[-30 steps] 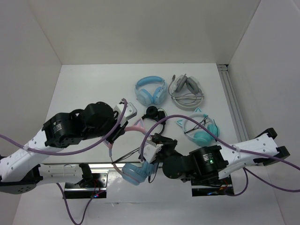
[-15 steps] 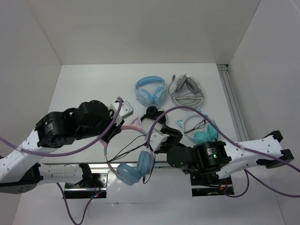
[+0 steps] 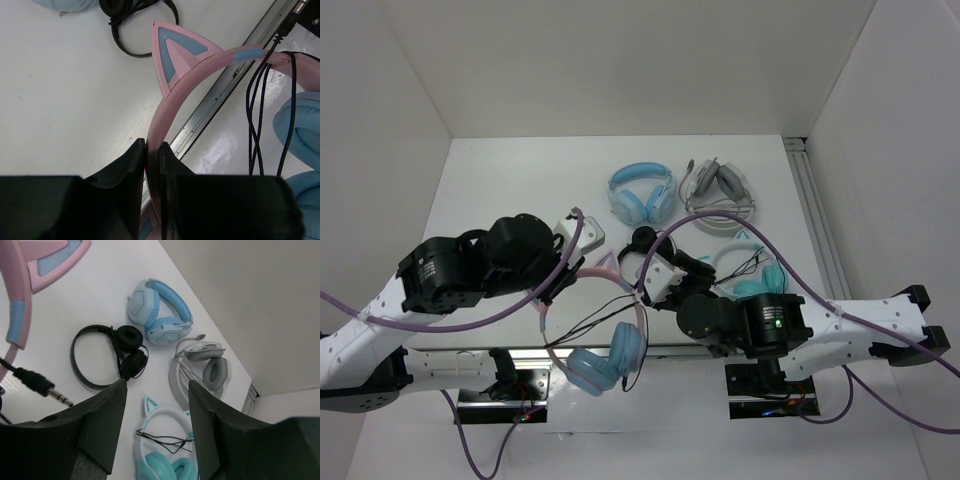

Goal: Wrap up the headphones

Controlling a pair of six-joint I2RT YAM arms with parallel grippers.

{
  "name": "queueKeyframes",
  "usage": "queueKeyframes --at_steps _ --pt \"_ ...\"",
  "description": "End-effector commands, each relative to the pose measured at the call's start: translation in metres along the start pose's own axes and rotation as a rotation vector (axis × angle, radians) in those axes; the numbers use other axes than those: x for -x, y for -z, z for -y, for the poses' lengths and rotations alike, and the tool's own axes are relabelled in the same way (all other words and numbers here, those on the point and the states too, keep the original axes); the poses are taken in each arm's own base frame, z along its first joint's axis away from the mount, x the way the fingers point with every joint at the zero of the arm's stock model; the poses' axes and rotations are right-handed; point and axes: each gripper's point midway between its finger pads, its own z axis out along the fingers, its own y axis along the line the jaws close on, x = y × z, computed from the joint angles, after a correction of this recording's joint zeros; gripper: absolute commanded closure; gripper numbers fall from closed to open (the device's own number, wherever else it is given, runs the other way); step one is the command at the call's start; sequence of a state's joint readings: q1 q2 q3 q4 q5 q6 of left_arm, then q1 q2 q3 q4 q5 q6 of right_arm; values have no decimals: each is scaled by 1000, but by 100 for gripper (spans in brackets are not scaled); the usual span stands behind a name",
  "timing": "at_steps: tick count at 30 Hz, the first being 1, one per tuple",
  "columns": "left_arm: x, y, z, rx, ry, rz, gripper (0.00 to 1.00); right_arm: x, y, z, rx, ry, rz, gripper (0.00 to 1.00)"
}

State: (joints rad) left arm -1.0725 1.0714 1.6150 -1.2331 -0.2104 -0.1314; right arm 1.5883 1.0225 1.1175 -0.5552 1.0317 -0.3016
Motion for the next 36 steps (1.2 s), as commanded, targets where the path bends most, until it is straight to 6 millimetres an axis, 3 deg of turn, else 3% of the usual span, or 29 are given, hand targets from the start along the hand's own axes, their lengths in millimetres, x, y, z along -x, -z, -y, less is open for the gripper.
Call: queueKeyframes --at_steps 1,3,7,15,17,18,22,26,30,36 --pt "28 17 -3 6 48 129 100 -1 5 17 -42 -76 14 40" --pt "26 17 -8 39 67 122 100 -2 7 22 -60 -93 14 33" --pt "22 11 -23 143 107 92 100 -1 9 35 -127 -114 6 0" --pt "20 3 -48 269 174 123 100 4 14 61 -249 -225 4 0" --pt "8 -9 -59 326 190 94 100 10 18 68 -261 -308 23 0" --pt "12 -6 -63 336 208 119 100 10 18 69 -261 -308 23 0" --pt "-11 -37 -89 428 269 72 100 10 14 60 -259 -331 16 0" --pt "-26 -51 -115 510 420 94 100 5 7 47 -253 -317 -11 0" --pt "-41 -51 -144 634 552 116 100 7 7 45 -240 -358 -4 0" --pt "-53 -52 -165 708 635 138 100 8 13 41 -157 -481 32 0"
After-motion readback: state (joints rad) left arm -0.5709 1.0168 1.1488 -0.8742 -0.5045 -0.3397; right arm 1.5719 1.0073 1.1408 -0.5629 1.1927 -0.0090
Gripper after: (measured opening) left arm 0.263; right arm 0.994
